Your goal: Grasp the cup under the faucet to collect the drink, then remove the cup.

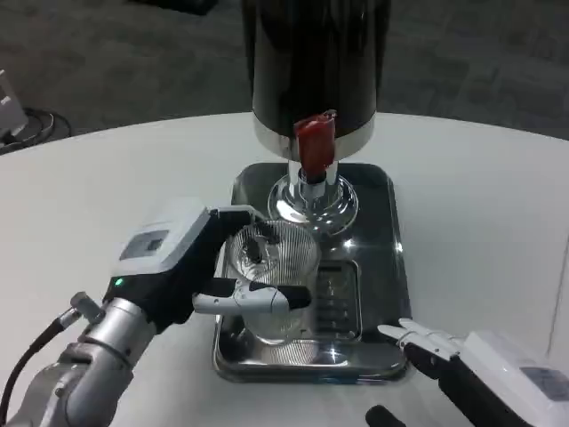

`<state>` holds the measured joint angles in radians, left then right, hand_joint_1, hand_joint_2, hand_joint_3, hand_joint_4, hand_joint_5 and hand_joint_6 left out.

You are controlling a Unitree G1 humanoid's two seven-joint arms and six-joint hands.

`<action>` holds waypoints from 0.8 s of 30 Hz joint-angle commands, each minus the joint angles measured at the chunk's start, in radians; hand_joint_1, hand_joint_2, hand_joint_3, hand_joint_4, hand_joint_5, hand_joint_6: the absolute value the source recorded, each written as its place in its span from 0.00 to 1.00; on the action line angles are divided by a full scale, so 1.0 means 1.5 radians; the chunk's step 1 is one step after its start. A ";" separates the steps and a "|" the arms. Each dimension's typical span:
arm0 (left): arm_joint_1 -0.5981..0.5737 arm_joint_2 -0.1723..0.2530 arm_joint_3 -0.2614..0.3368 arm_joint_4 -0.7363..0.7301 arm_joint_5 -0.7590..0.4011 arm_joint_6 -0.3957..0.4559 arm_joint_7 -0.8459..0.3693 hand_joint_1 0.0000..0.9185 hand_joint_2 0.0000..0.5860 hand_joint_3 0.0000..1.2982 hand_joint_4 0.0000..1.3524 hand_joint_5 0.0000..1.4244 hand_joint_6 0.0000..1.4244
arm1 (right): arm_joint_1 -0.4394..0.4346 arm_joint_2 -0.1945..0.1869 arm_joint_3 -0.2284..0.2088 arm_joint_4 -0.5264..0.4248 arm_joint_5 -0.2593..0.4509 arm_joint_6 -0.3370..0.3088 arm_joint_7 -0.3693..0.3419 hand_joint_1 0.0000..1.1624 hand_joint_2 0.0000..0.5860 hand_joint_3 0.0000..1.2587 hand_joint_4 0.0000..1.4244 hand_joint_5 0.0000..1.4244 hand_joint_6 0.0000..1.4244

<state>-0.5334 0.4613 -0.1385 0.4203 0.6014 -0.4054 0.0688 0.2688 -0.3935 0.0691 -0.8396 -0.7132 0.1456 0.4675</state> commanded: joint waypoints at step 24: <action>-0.108 -0.032 -0.073 0.078 0.034 0.064 0.042 0.51 0.04 0.70 0.73 0.85 1.00 | 0.039 -0.007 -0.027 -0.028 0.024 -0.006 0.003 0.32 0.76 0.14 0.06 0.08 0.08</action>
<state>-0.6817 0.4133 -0.2397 0.5276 0.6414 -0.3214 0.1219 0.3153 -0.4030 0.0376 -0.8716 -0.6896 0.1453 0.4724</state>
